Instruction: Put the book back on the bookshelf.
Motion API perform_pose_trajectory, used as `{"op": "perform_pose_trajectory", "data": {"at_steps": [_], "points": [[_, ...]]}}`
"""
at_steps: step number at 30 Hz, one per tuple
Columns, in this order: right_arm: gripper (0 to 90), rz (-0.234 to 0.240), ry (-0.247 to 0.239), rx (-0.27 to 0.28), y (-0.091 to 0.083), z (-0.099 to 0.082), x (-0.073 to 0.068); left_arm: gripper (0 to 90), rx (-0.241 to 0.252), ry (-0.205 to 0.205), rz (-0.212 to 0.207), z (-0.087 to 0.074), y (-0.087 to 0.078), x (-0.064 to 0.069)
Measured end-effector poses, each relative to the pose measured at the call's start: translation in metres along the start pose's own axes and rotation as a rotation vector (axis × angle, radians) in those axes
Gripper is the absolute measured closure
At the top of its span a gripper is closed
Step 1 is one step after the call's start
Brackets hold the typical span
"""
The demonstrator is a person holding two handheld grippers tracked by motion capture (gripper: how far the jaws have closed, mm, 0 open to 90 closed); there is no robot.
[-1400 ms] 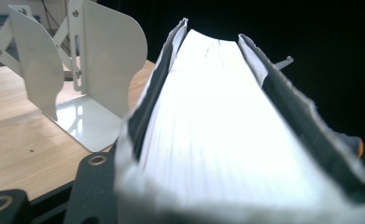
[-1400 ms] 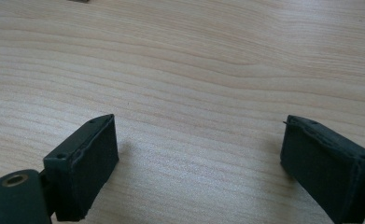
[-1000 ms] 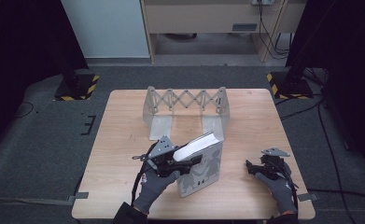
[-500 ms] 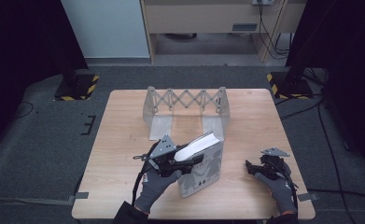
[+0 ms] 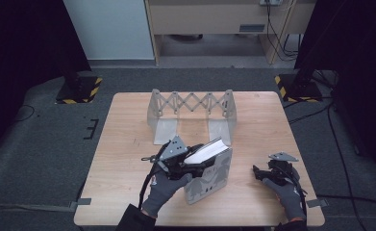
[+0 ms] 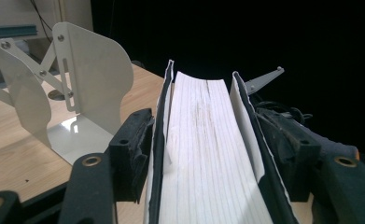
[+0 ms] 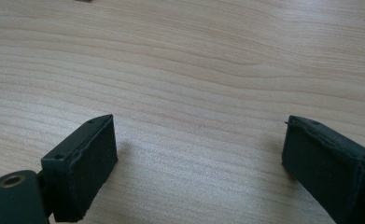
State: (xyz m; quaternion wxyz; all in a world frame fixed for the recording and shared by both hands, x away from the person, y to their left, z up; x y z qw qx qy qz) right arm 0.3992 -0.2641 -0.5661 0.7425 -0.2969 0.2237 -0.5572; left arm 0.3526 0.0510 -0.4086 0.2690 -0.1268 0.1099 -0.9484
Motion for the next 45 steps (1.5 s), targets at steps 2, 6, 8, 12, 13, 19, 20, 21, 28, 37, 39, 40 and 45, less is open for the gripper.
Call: {"op": "perform_pose_trajectory", "data": {"at_steps": [2,6,8,12,13,19,20,21,28,37,39,40,45], "points": [[10.3,0.001,-0.001,0.001,0.0,0.0,0.0,36.4,-0.008,-0.001,0.001,0.0,0.0,0.0],[10.2,0.0,-0.001,0.0,0.0,0.0,0.0,33.1,-0.033,0.01,-0.005,-0.001,0.0,0.003],[10.1,-0.001,0.003,0.0,0.0,0.0,0.0,32.1,-0.042,0.002,-0.015,-0.002,0.0,0.004],[10.1,-0.003,0.003,0.001,0.0,0.0,0.0,32.1,-0.056,0.002,-0.018,-0.002,0.001,0.005],[10.1,-0.002,0.001,0.001,0.0,0.0,0.0,32.4,-0.063,0.003,-0.021,-0.002,0.001,0.005],[10.0,-0.001,0.003,0.001,0.0,0.0,-0.001,35.3,-0.084,0.018,-0.04,-0.003,0.0,0.011],[10.0,-0.001,0.002,0.0,0.0,0.0,-0.001,35.9,-0.086,0.025,-0.043,-0.004,0.0,0.012],[10.0,0.0,0.002,0.0,0.0,0.0,-0.001,36.3,-0.087,0.028,-0.045,-0.004,0.0,0.013],[9.9,0.0,0.006,0.0,0.0,0.0,-0.001,43.3,-0.059,0.054,-0.027,-0.005,-0.001,0.015],[9.7,0.001,0.001,-0.001,0.0,0.0,-0.001,43.5,-0.09,0.068,-0.024,-0.004,-0.001,0.019],[9.6,0.0,0.001,-0.001,0.0,0.0,-0.001,38.8,-0.075,0.07,-0.025,-0.005,-0.001,0.02],[9.7,0.0,0.001,-0.001,0.0,0.0,-0.001,38.7,-0.071,0.073,-0.024,-0.005,-0.001,0.021],[9.5,0.0,-0.001,0.0,0.001,0.0,-0.001,36.0,-0.074,0.072,-0.033,-0.006,0.0,0.021]]}}
Point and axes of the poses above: each handheld gripper's, and its own axes: y roughly forward along the jaws, z roughly out of its top, x roughly to its right, the point moved 4 cm from there along y, roughly forward along the jaws
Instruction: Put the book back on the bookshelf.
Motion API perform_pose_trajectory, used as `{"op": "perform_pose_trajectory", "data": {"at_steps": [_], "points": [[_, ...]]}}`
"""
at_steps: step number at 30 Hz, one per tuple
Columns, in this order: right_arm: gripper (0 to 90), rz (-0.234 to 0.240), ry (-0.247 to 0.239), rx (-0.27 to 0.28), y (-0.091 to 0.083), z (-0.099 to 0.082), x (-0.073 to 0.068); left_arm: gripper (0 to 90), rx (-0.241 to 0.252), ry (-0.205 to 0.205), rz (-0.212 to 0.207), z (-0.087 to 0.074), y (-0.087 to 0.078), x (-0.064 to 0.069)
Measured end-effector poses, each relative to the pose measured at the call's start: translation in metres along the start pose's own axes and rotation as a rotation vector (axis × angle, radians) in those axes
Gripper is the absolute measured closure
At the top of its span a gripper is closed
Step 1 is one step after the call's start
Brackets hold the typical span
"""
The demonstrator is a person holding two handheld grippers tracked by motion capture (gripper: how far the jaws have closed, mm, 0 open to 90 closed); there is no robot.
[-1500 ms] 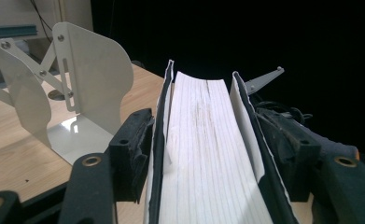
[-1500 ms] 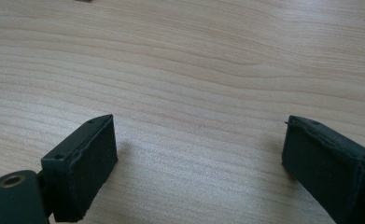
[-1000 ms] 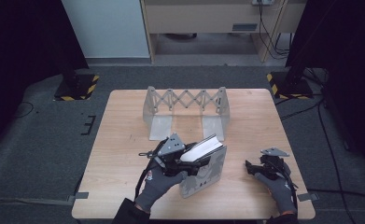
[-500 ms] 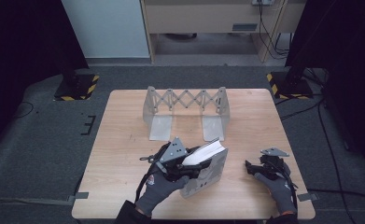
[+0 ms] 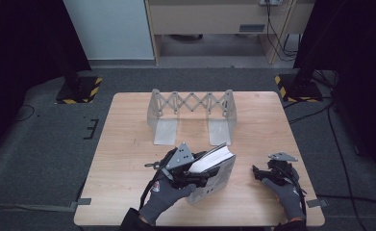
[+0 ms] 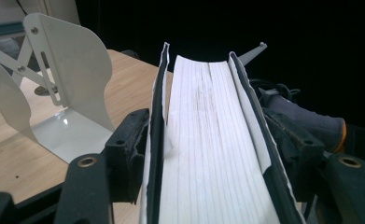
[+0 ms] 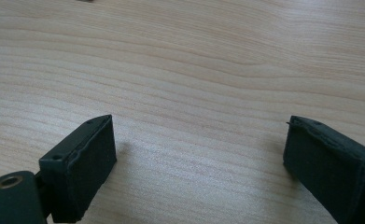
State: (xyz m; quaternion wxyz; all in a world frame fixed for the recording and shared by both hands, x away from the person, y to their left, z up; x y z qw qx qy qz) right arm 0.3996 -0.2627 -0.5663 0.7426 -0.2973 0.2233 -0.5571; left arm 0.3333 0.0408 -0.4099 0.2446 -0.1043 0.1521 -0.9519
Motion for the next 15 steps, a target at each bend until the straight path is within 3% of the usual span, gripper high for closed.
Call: {"op": "perform_pose_trajectory", "data": {"at_steps": [4,7,15], "points": [[9.5,-0.001,-0.001,0.0,0.0,0.0,0.0,38.2,-0.021,0.002,-0.011,0.0002,0.0001,0.0003],[9.5,-0.002,-0.003,0.0,0.0,0.0,0.0001,44.6,-0.018,0.006,0.019,0.0005,-0.0004,0.0],[9.4,-0.001,0.0,-0.001,0.0,0.0001,0.0,49.5,-0.016,0.015,0.045,0.0012,-0.0009,0.0002]]}}
Point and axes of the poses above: each handheld gripper's, and its own axes: y roughly forward along the jaws, z roughly out of its top, x roughly to its right, the point moved 4 cm from there along y, roughly forward along the jaws
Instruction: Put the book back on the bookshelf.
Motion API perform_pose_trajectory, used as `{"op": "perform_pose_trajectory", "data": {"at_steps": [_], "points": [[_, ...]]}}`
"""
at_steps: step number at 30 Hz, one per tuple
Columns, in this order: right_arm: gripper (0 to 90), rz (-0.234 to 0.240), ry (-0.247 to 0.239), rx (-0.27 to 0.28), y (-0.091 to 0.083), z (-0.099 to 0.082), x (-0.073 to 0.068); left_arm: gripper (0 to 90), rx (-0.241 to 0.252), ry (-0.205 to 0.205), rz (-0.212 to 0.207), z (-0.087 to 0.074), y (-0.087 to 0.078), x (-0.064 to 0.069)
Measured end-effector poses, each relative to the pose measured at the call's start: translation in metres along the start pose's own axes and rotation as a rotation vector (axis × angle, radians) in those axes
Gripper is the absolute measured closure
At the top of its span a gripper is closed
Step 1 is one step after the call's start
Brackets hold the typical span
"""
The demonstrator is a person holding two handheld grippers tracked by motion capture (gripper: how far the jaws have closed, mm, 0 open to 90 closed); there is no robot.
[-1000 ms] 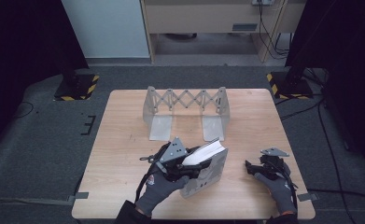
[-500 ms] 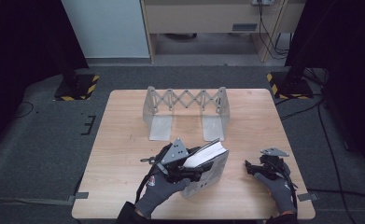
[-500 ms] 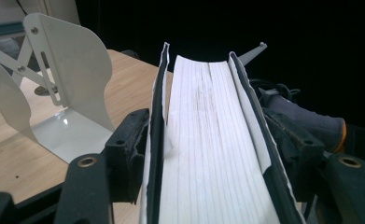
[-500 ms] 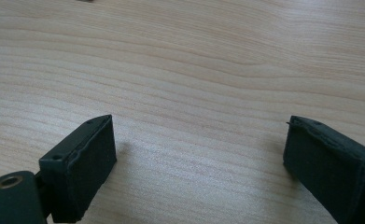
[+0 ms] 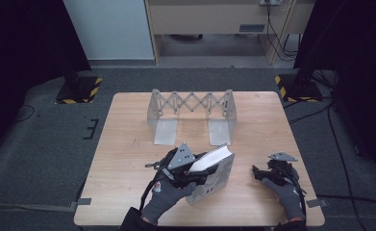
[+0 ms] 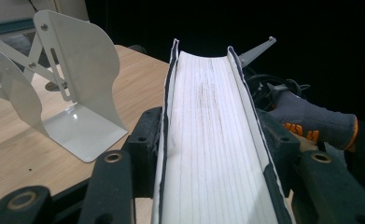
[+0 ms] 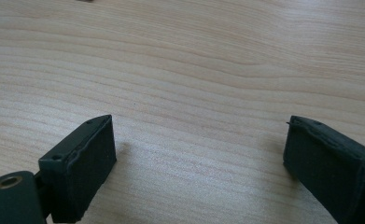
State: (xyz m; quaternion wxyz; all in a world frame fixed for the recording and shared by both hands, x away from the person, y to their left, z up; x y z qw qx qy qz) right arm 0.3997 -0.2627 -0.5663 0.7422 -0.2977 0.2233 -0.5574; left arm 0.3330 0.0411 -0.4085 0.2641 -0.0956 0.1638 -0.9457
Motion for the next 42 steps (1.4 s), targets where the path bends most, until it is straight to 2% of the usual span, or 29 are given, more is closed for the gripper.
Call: {"op": "perform_pose_trajectory", "data": {"at_steps": [7,10,12,17,21,26,32,37,42], "points": [[9.4,0.0,0.0,0.001,0.0,0.0,0.0,51.1,0.003,-0.011,0.016,0.002,0.0,-0.002],[9.4,0.001,-0.001,0.0,0.0,0.0,0.0,51.4,0.006,-0.026,0.02,0.002,0.0,-0.005],[9.4,0.002,0.001,-0.001,0.0,0.0,0.0,51.6,0.01,-0.058,0.026,0.003,0.0,-0.009],[9.3,0.003,0.002,-0.001,0.0,0.0,0.0,51.7,0.008,-0.079,0.037,0.004,-0.003,-0.015],[9.3,0.002,0.001,-0.002,0.0,0.0,0.0,51.8,0.01,-0.086,0.061,0.006,-0.01,-0.021],[9.3,0.002,0.0,-0.001,0.0,0.0,0.0,51.8,0.036,-0.11,0.083,0.011,-0.025,-0.031],[9.3,0.002,0.001,-0.002,0.0,0.0,0.0,51.9,0.051,-0.115,0.141,0.017,-0.044,-0.046],[9.3,0.002,0.001,-0.001,0.0,0.0,0.0,51.9,0.059,-0.14,0.196,0.017,-0.061,-0.065],[9.2,0.003,0.001,-0.001,0.0,0.0,0.0,51.9,0.071,-0.165,0.278,0.018,-0.079,-0.087]]}}
Point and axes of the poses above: each handheld gripper's, and its own axes: y roughly forward along the jaws, z roughly out of its top, x roughly to its right, the point moved 4 cm from there along y, roughly forward along the jaws
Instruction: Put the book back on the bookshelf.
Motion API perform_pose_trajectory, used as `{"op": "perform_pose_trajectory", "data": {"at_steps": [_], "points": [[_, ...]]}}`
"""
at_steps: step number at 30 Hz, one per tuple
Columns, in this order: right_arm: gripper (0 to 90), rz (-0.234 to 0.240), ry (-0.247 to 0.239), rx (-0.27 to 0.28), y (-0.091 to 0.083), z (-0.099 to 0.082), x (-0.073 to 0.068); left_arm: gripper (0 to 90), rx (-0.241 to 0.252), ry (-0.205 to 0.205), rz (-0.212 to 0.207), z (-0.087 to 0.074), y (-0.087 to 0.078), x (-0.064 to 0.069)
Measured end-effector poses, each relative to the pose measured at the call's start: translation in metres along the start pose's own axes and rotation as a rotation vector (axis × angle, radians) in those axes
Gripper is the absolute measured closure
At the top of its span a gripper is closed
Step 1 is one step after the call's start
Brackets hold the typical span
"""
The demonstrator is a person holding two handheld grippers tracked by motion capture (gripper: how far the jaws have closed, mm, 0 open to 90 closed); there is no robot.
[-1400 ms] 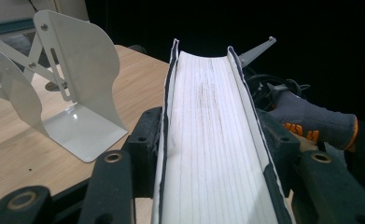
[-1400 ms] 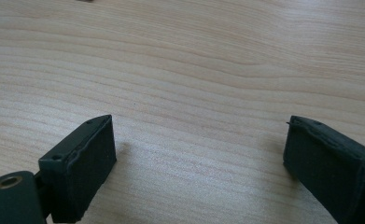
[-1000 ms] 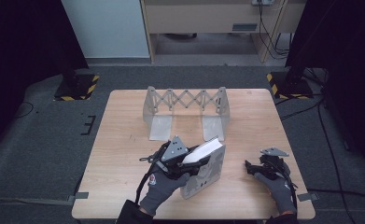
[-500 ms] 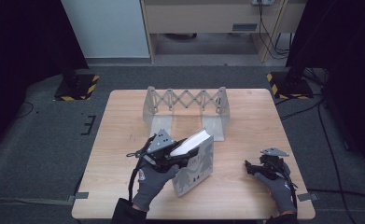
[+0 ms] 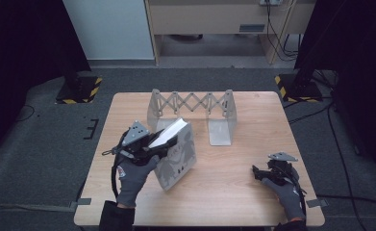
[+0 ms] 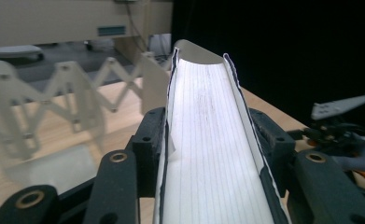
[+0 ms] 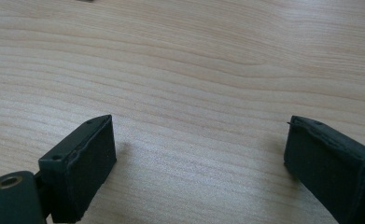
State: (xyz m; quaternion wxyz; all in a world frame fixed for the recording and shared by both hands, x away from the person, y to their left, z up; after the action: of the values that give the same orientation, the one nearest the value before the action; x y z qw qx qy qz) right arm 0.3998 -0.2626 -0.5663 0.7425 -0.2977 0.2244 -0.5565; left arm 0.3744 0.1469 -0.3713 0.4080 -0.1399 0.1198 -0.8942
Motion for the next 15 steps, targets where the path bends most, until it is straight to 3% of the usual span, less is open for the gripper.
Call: {"op": "perform_pose_trajectory", "data": {"at_steps": [3,8,11,15], "points": [[9.2,0.0,0.0,0.0,0.0,0.0,0.0,52.0,-0.008,-0.004,0.055,0.005,-0.002,-0.016],[9.2,0.0,0.001,0.0,0.0,0.0,0.0,52.0,-0.017,-0.015,0.103,0.011,-0.001,-0.032],[9.2,0.0,0.0,0.0,0.0,0.0,0.0,51.9,-0.009,-0.046,0.154,0.018,0.001,-0.05],[9.2,0.0,0.0,0.0,0.0,0.0,0.0,52.0,-0.015,-0.036,0.214,0.026,0.007,-0.06]]}}
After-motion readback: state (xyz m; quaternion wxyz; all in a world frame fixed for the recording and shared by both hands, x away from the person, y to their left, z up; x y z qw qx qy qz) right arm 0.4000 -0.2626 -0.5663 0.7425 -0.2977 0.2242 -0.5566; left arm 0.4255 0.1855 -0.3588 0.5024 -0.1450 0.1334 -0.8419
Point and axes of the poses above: each handheld gripper's, and its own axes: y roughly forward along the jaws, z roughly out of its top, x roughly to its right, the point moved 4 cm from there along y, roughly forward along the jaws
